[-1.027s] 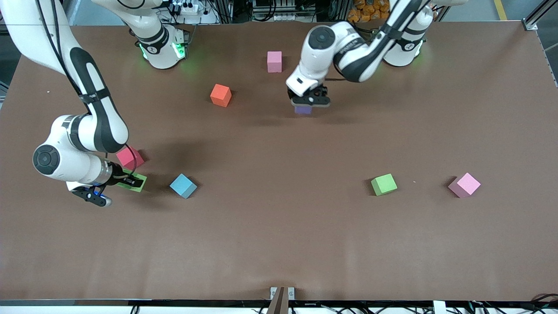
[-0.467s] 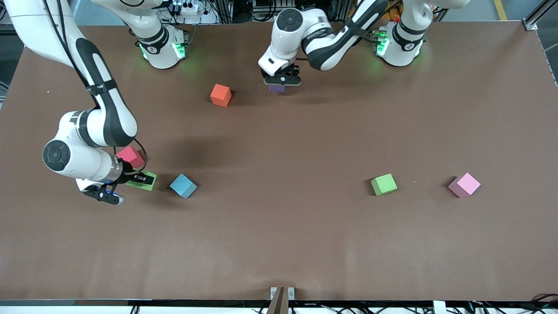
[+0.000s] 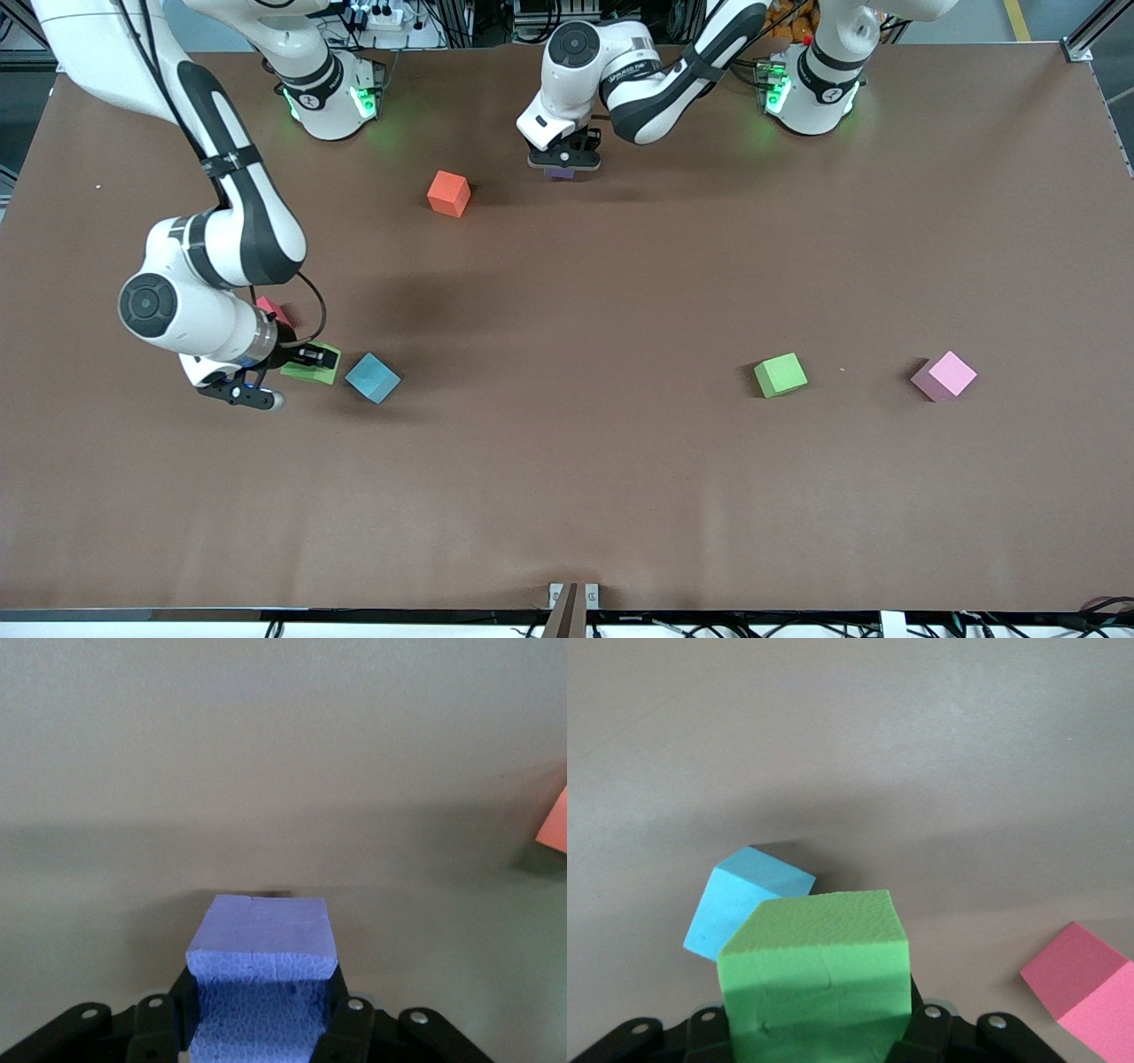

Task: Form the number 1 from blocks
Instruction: 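Lower the purple cube beside the pink cube and open the left gripper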

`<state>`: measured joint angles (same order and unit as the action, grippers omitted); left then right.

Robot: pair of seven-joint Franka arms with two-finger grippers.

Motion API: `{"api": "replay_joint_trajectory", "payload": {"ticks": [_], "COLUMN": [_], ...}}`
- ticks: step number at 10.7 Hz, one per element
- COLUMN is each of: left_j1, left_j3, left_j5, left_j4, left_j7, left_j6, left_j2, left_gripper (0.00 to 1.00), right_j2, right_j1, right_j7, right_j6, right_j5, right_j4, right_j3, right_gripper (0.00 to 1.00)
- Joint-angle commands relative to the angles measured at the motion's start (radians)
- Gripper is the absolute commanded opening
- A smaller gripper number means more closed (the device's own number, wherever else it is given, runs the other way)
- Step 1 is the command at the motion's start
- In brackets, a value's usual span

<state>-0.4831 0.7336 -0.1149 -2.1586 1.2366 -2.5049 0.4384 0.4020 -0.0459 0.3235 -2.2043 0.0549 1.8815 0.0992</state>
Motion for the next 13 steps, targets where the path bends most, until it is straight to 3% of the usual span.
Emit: {"api": "replay_joint_trajectory", "payload": {"ticks": [1,9,13], "left_j1": [-0.035,-0.063,-0.069], "left_j3": [-0.013,-0.023,-0.029], "left_j5": [-0.023,-0.052,-0.051], "left_j4": [0.029,0.04,0.075], "left_j7": [0.018,0.081,0.096], "left_j6": [0.008,0.008,0.008], "left_j2": [0.037,0.088,0.114], "left_gripper": [0.0,0.0,0.0], "right_j2": [-0.049,-0.1,-0.101], "right_j1": [-0.035,-0.236,-0.239], "right_j7": [0.029,0.209,0.209], "right_j6": [0.0,-0.003,-0.006], "right_j5": [0.006,0.006,0.006], "right_j4": [0.047,0.097,0.099], "right_j3": [-0.001,-0.001,-0.001], "right_gripper": [0.12,0.12,0.12]}}
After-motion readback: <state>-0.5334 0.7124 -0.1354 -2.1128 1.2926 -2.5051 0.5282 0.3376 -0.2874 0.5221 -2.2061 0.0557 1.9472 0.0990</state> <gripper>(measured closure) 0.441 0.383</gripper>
